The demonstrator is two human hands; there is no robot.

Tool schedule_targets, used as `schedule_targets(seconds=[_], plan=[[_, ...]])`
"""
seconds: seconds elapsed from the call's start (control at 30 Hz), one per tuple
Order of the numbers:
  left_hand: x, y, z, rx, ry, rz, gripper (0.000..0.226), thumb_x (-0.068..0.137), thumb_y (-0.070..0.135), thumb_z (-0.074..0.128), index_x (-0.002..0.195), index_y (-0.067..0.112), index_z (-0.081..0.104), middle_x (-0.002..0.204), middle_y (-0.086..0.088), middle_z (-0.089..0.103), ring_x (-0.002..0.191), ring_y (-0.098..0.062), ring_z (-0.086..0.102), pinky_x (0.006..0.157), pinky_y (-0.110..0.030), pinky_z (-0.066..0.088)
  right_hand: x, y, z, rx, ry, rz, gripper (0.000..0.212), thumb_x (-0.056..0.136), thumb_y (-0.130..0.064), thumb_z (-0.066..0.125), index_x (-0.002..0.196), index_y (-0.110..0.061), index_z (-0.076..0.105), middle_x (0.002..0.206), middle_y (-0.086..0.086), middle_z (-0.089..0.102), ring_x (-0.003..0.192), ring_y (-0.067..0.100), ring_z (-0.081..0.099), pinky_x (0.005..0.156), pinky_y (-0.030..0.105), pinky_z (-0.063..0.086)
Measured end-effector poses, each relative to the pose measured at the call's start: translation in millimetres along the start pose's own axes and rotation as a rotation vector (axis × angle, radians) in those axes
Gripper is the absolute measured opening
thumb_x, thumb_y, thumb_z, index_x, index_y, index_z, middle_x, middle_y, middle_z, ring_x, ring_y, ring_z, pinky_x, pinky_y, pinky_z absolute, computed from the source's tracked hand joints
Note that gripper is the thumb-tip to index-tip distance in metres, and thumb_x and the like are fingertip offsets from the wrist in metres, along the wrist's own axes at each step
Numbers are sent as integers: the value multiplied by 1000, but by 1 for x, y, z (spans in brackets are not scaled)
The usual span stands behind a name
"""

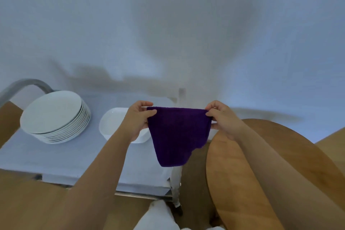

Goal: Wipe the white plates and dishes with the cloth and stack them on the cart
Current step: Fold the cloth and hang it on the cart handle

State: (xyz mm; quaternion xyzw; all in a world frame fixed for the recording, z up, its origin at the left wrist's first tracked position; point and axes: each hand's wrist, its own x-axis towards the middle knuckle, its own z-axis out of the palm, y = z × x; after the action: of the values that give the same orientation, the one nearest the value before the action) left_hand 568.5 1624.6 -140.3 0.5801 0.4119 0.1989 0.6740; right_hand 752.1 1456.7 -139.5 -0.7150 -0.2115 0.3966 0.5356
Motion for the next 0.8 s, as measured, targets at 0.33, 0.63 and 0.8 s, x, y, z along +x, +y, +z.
schedule_targets(seconds=[0.33,0.63,0.8], plan=[[121,-23,18,284,-4,-70,16,90,0,60,99,13,57,108,-15,63,93,-25,61,89,-42,54,92,21,17,48,226,209,18,93,1,42,88,-12,54,88,6,57,79,16,55,66,28,50],[130,-59,51,588,-59,91,48,93,19,61,137,11,43,138,-11,39,101,-13,48,86,-13,32,106,61,40,-80,478,281,19,95,-18,51,113,-14,56,108,0,58,102,16,53,83,28,41],[70,-82,60,406,-111,-13,46,101,38,39,143,18,41,144,-2,45,127,-15,46,106,-30,37,66,64,67,-64,442,140,32,96,-31,48,125,-18,50,105,-14,55,93,-1,52,74,17,41]])
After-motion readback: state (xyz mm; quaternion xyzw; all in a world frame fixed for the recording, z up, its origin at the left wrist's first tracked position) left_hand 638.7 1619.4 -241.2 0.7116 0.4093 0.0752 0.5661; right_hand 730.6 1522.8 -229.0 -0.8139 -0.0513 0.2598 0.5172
